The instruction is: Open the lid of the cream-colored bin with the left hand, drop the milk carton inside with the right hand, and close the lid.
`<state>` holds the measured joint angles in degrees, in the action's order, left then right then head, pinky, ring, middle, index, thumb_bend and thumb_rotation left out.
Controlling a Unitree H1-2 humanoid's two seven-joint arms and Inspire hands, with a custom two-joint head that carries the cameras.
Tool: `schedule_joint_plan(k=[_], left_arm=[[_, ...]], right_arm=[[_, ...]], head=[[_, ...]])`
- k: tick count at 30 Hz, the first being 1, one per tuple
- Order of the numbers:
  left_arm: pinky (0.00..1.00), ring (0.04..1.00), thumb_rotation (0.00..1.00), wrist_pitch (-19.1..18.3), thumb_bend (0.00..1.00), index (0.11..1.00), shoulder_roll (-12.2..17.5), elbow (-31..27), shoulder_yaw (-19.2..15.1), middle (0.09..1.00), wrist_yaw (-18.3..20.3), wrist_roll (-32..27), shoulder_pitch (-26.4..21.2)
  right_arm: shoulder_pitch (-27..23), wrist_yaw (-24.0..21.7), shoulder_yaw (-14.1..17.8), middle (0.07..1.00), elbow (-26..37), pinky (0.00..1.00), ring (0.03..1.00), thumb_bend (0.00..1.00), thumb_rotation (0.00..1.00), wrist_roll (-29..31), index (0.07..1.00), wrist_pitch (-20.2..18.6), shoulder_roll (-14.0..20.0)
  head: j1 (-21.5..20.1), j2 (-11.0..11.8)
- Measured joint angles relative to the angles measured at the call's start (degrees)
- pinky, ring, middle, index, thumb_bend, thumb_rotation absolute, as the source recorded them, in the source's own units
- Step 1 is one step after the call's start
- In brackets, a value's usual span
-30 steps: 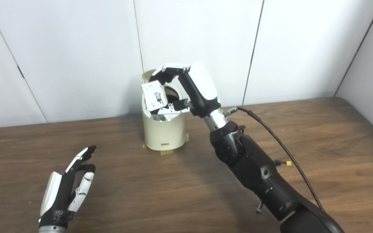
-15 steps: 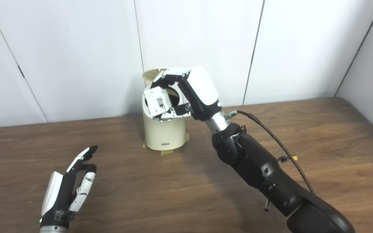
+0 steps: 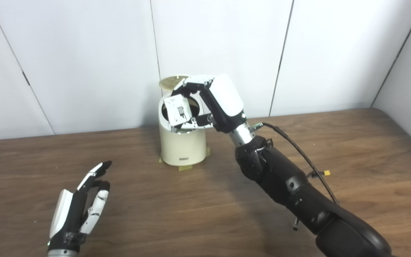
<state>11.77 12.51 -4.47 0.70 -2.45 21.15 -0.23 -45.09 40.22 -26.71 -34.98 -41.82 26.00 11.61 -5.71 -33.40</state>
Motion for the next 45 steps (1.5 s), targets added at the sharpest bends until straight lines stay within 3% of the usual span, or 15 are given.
schedule_joint_plan(k=[22,45], left_arm=[[0.79,0.867,1.0,0.2,0.4,0.857,0.0,-0.1,0.3,0.877,0.0,1.1,0.1],[0.79,0.865,1.0,0.2,0.4,0.859,0.0,-0.2,0.6,0.878,0.0,1.9,0.0]], right_arm=[[0.0,0.6,-0.6,0.479,-1.1,0.4,0.464,0.52,0.0,1.9,0.476,0.0,1.5],[0.1,0.6,3.3,0.474,-2.0,0.4,0.449,0.52,0.0,-2.8,0.487,0.0,0.5]], head=[[0.0,0.2],[0.0,0.4]])
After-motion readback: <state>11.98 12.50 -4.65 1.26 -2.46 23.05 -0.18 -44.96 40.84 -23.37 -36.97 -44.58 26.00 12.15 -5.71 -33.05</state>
